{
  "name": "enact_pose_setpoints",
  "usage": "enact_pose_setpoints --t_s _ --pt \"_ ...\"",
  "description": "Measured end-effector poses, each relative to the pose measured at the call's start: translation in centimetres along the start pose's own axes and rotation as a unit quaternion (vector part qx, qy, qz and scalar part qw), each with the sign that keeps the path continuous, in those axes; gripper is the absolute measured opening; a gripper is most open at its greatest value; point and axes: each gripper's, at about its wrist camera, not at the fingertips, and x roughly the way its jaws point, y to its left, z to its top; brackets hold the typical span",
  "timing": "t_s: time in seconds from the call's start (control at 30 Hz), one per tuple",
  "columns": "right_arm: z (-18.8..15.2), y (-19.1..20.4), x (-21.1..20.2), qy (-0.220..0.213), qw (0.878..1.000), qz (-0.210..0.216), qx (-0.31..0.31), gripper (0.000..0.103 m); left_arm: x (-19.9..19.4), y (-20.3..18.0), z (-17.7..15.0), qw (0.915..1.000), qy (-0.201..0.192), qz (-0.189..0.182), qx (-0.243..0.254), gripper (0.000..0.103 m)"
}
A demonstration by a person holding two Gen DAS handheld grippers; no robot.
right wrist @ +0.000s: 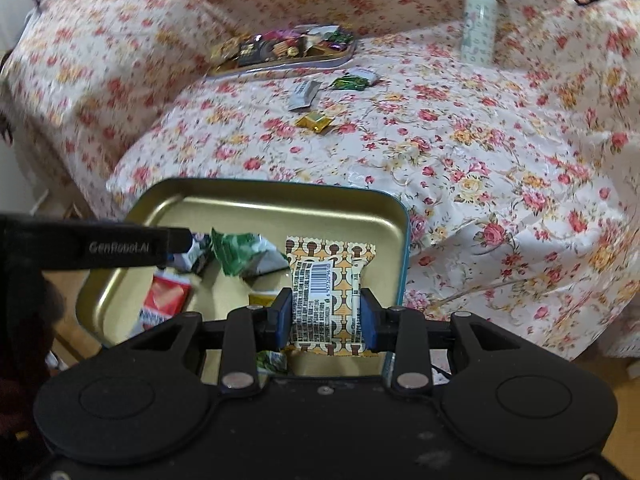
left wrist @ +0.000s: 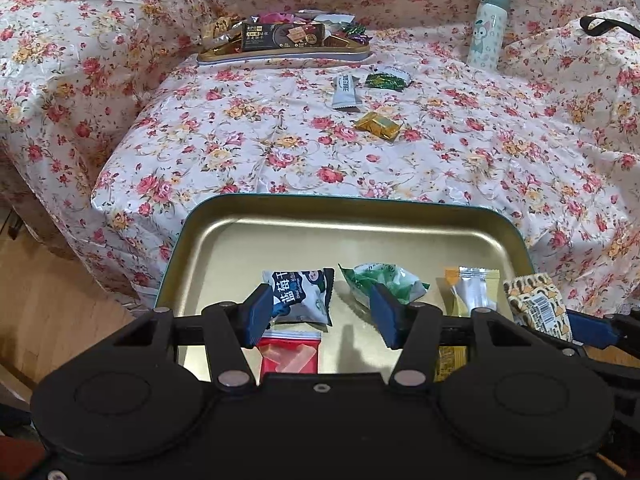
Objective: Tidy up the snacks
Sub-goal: 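Open the left gripper to drop the green bag while right releases leopard-print pack, then move both grippers back toward the remaining snacks on the sofa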
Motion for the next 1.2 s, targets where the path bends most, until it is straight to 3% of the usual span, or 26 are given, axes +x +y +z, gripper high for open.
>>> enact_pose_setpoints --t_s 0.17,0.37,0.77,1.03,1.1,1.2 --pt "0.0 0.1 -0.5 0.002 1.000 0.012 -0.003 0.038 0.1 0.0 -0.1 1.0000 0.003 -0.001 0.000 0.060" --pt "0.2 0.5 -0.9 -0.005 1.000 0.011 -0.001 0.046 0.2 0.1 -0.2 1.0000 0.008 -0.001 -0.002 0.060" --pt "0.7 0.0 -1.0 -0.025 0.999 -0.006 0.034 0.065 0.4 -0.2 -0.3 0.9998 0.015 0.005 0.008 0.060" --pt "1.2 0.0 -0.9 -0.049 0.997 -0.037 0.046 0.089 0.5 -0.2 -0.3 0.9997 0.018 0.012 0.012 0.063" --pt "1.4 -0.1 -0.7 -0.054 0.996 -0.042 0.049 0.090 0.5 -0.2 -0.3 0.9997 0.013 0.015 0.014 0.069" --pt "1.6 0.1 -0.6 -0.062 0.996 -0.047 0.043 0.091 0.4 -0.1 -0.2 0.9997 0.010 0.016 0.015 0.069"
